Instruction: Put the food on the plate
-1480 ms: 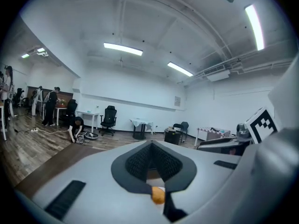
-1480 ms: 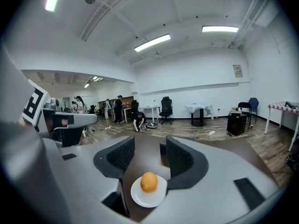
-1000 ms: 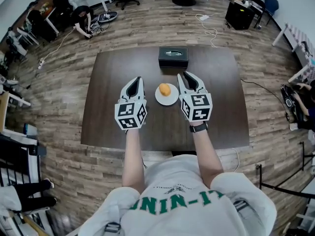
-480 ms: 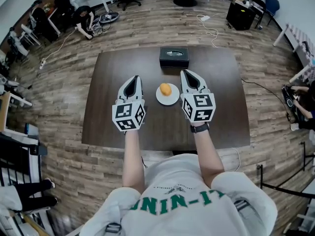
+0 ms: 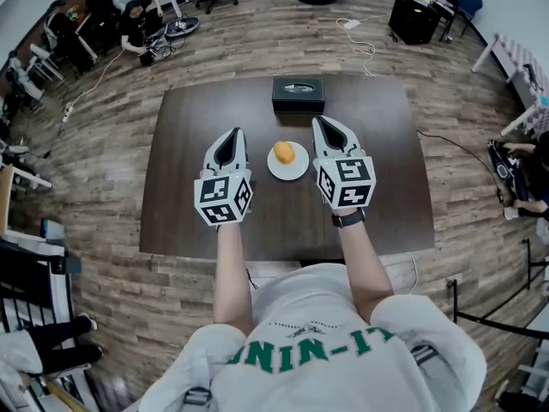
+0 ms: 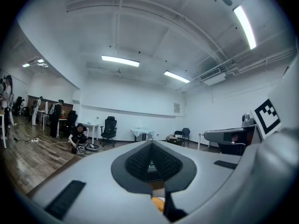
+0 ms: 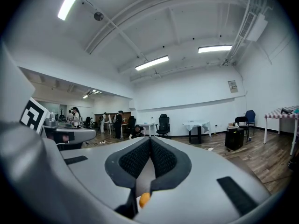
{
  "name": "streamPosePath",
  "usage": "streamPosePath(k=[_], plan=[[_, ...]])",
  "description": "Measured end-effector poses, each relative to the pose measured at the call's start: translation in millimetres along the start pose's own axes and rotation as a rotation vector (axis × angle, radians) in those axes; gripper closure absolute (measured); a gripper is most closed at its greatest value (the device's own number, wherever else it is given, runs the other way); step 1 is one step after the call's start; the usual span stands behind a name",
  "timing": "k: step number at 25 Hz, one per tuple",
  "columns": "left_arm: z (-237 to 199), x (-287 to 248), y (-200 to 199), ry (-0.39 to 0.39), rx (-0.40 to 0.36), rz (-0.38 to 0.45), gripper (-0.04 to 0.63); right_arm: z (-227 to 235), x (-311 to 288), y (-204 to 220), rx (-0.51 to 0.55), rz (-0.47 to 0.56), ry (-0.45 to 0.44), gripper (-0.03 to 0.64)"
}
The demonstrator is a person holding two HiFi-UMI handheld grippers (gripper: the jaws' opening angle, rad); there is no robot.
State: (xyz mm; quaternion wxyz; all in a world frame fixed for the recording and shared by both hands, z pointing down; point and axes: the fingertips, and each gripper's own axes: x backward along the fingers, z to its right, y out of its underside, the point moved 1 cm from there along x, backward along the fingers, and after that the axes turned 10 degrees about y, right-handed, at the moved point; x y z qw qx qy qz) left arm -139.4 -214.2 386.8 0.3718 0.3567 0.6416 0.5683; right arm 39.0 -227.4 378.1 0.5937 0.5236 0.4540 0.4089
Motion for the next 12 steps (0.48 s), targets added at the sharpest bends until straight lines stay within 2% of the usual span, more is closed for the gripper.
streamPosePath(k=[12], plan=[[1.4, -18.1, 7.2, 0.020, 0.010, -0.007, 0.584, 4.3, -7.9, 1.8, 0.004, -0.009, -0.009, 0.601]])
